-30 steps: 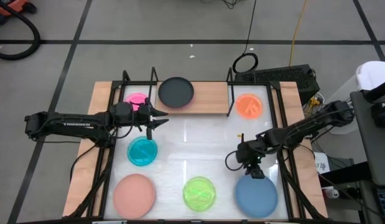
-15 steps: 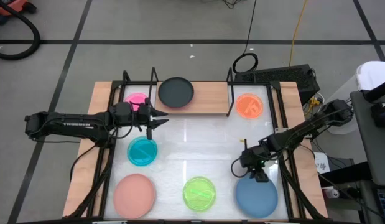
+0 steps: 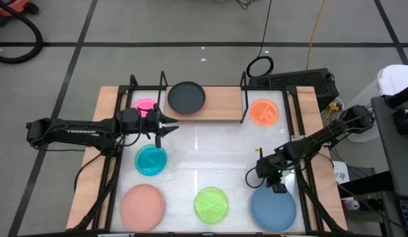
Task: Place and stack plates onto a shelf
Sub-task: Stack the blue plate on top of the black plate on the shelf
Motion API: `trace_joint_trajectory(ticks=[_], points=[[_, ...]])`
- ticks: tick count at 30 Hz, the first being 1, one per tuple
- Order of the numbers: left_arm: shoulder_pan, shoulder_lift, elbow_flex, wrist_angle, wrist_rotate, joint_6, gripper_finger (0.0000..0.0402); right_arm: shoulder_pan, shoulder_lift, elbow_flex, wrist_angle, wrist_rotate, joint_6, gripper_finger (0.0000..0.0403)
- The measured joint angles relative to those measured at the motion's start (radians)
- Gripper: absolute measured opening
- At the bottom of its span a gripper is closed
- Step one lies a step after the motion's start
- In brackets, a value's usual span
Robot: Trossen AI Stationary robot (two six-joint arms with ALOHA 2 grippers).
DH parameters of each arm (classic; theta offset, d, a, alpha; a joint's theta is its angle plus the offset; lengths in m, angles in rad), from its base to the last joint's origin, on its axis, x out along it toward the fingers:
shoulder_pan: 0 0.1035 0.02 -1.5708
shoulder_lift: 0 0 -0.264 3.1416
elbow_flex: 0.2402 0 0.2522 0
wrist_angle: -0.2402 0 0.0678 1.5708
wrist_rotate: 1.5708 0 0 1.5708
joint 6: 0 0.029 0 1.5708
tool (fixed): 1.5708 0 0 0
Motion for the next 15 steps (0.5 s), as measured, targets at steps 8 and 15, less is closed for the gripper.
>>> trace_joint_trajectory(ticks=[8, 15], points=[[0.0, 0.0, 0.0, 0.0, -0.04, -0.001, 0.0138, -0.016, -0.021, 0.024, 0.007, 0.044, -0.072, 0.0003], [0.0, 0.0, 0.0, 0.0, -0.054, -0.022, 0.0138, -0.079, -0.057, 0.091, 0.204, 0.191, -0.289, 0.0002]])
